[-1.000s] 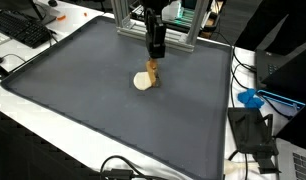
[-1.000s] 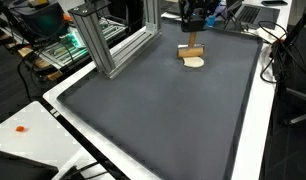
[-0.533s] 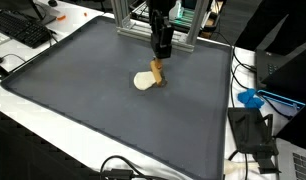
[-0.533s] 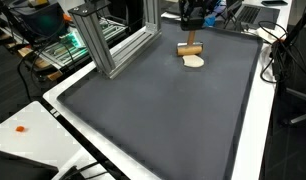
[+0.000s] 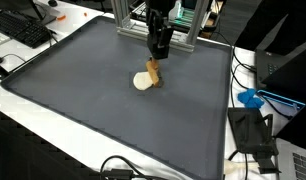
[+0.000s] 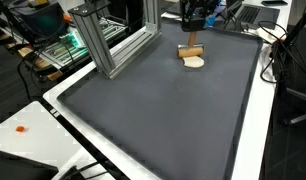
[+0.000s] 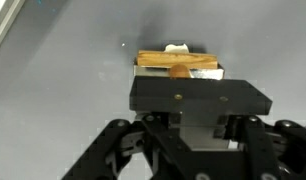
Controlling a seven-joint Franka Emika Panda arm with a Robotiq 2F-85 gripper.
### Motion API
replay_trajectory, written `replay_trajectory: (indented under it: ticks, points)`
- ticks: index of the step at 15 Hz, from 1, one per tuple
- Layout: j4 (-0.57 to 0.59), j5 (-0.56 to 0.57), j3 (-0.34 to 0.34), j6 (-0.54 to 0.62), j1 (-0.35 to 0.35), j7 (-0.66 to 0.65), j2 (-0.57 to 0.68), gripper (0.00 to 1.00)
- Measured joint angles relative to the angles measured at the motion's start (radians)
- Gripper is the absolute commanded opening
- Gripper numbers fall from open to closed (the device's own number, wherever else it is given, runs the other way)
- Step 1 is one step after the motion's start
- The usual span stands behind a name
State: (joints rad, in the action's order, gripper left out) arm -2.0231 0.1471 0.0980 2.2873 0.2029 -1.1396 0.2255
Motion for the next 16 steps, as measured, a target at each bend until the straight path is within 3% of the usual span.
replay_trajectory:
  ticks: [16]
  points:
    - [-0.021, 0.182, -0.025, 0.093, 0.009, -0.003, 0.001, 0.34]
